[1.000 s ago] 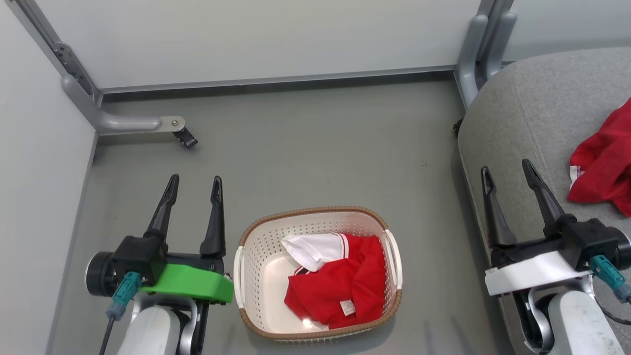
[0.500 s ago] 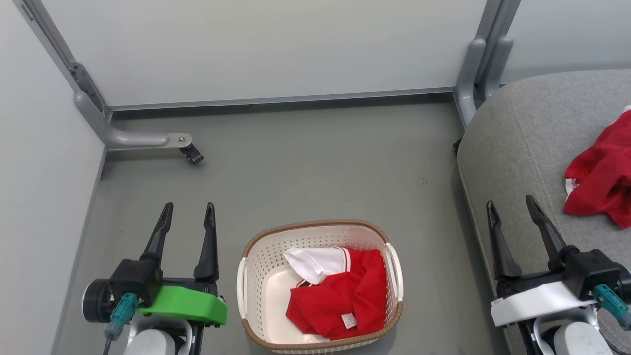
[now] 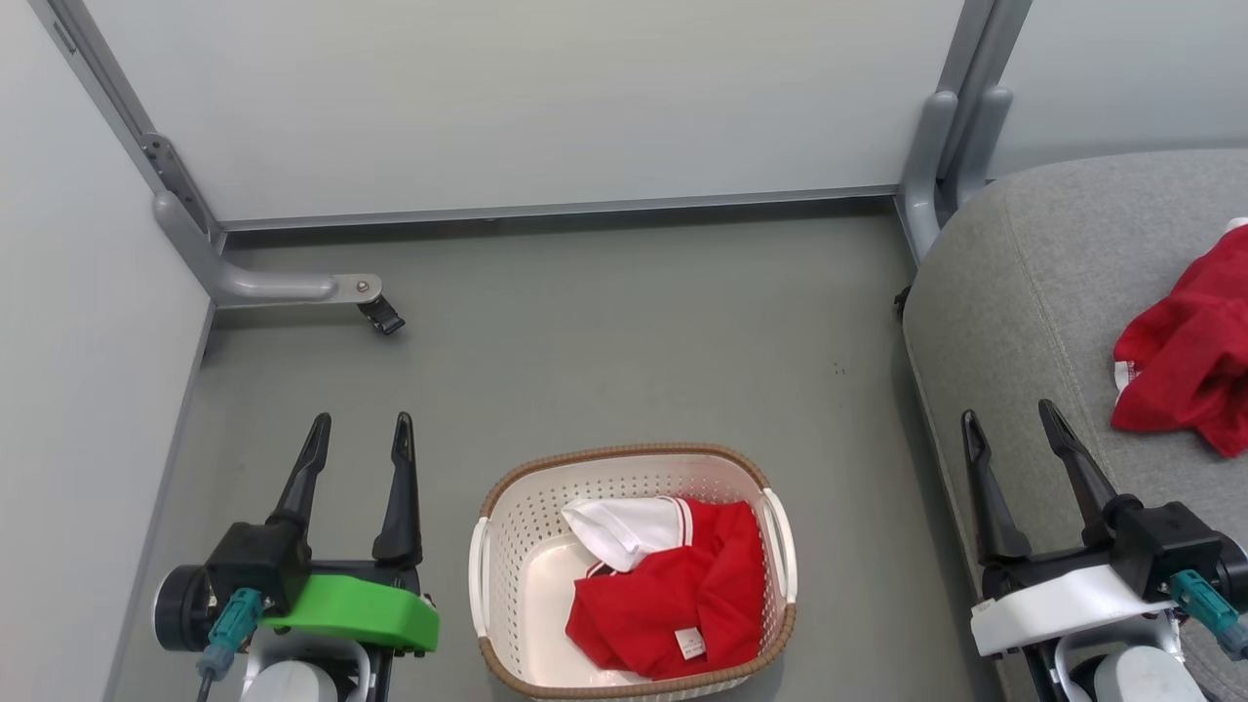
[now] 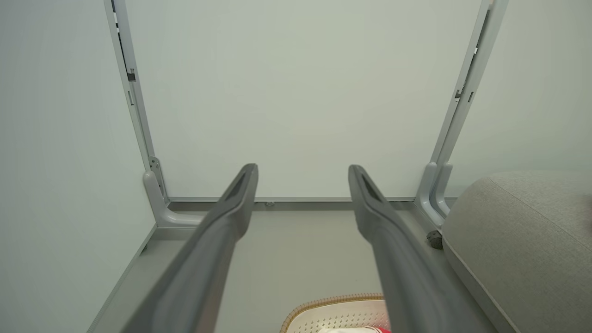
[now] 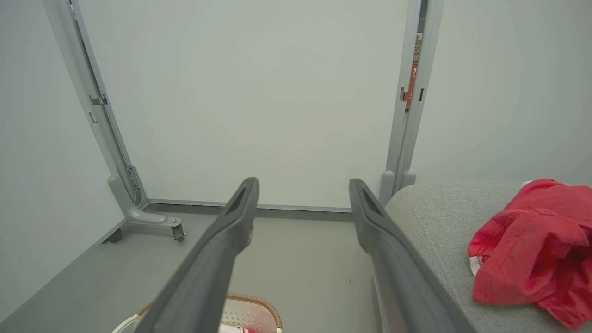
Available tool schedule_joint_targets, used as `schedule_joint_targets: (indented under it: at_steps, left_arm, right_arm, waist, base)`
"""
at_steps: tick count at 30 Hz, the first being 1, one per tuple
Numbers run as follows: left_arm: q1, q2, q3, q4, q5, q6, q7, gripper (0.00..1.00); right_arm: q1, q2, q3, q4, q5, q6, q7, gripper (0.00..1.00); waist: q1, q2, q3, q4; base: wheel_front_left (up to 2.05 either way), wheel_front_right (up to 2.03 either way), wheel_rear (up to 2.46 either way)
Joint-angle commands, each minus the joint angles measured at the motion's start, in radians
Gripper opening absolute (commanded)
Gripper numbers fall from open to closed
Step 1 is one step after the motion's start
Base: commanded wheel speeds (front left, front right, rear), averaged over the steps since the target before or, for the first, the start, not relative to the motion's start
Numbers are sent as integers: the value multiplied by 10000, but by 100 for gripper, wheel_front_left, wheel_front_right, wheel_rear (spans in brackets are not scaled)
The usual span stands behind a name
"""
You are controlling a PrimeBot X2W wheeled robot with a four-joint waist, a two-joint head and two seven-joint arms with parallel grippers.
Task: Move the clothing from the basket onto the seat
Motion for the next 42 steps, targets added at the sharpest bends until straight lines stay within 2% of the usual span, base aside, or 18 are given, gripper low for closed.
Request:
schedule_joint_targets:
  at_steps: [1,14,24,34,42]
  left_arm:
    - [163,-15,66,28,94,-58,-8,100]
    - [119,-83,120,92,192,-178,-8,100]
    - [-613,-98,-159,419,381,-340,-8,100]
    - [-2003,331,-1276,1881,763,-561,-8,100]
    - [-3503,513,-2128,3555,780,-581,-6,100]
  right_arm:
    - [42,-26,-2,40,39,-7,-20,100]
    - [62,-25,-19,123,59,-7,-20,100]
    - [-228,-27,149,152,64,-7,-20,100]
    - [-1091,-27,640,45,29,-7,-21,100]
    - [-1961,-26,932,-215,165,-7,-20,100]
  waist:
    - [0,0,-8,-8]
    - [0,0,-29,11]
    - [0,0,235,-128]
    - [0,0,1145,-1009]
    - [0,0,2423,-1944]
  base:
    - [0,0,0]
    - [0,0,0]
    - [0,0,0]
    - [0,0,0]
    - [0,0,0]
